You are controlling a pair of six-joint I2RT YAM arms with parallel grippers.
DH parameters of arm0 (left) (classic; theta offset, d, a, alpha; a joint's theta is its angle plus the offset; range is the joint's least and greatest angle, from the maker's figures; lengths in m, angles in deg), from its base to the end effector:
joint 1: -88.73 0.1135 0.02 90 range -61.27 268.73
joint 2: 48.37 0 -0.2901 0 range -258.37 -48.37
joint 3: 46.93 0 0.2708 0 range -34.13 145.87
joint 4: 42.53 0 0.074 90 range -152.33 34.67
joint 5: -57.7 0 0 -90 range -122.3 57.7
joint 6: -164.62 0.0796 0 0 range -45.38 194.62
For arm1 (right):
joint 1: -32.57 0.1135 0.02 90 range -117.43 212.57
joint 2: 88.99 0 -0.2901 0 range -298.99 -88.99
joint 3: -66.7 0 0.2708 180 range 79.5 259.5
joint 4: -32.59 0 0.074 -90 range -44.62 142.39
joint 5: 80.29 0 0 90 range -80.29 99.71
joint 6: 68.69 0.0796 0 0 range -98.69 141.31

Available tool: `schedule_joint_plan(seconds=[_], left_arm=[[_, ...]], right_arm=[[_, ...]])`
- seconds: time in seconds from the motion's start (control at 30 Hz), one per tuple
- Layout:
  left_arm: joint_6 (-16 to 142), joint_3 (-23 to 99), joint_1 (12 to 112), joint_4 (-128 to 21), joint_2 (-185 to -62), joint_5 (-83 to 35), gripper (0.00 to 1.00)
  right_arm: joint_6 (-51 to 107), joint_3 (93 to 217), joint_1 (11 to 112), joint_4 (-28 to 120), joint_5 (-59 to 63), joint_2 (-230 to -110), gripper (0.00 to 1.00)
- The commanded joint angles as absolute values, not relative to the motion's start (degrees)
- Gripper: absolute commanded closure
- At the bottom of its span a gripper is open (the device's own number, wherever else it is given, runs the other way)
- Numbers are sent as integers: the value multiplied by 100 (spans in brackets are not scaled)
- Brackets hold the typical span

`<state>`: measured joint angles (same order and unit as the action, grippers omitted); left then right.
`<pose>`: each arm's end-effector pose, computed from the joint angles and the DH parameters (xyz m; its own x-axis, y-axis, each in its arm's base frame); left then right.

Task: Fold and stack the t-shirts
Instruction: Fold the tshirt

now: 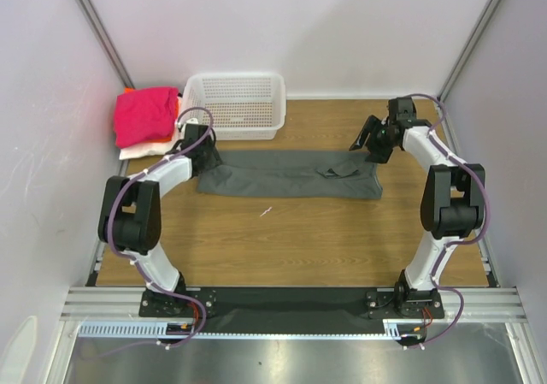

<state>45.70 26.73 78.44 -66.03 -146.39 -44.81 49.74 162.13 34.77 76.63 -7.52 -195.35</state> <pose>0.4055 -0.0561 0.1766 -0.6538 -0.3611 -0.6649 -0.3253 0.9275 -0.1839 0.4525 0.0410 0.2177 -0.8179 0.4236 -0.3893 0.2079 0.8485 0.4866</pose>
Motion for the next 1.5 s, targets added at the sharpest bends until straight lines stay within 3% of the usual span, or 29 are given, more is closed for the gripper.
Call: schedule_joint_plan(seconds=[0.0, 0.33, 0.53, 0.73, 0.9, 0.93, 0.97, 1.03, 1.47], left_arm=[[4527, 2747, 8046, -6035, -14724, -4118, 46], [4509, 3214, 8266, -6429, -15243, -4056, 63], [4544, 3179, 8371, -6482, -15252, -4179, 83], [4606, 3187, 8530, -6509, -15190, -4179, 85], [4685, 3214, 8565, -6597, -15191, -4179, 67], [4729, 3205, 8565, -6579, -15164, -4196, 60], [4755, 3205, 8565, -6570, -15147, -4223, 44], [4834, 3223, 8565, -6579, -15033, -4310, 38], [4492, 2090, 8135, -6061, -13608, -3574, 39]], right_arm=[[4987, 16036, 3529, 7597, -699, -19209, 32], [5137, 15904, 3556, 7544, -461, -19076, 33], [5207, 15930, 3565, 7509, -444, -19094, 34], [5199, 15965, 3600, 7527, -435, -19146, 34], [5181, 15948, 3617, 7553, -417, -19164, 34], [5181, 15948, 3609, 7553, -426, -19156, 34], [5163, 15948, 3617, 7553, -435, -19155, 34], [5137, 15965, 3635, 7553, -470, -19173, 34], [5084, 15939, 3863, 7615, -505, -19182, 34]])
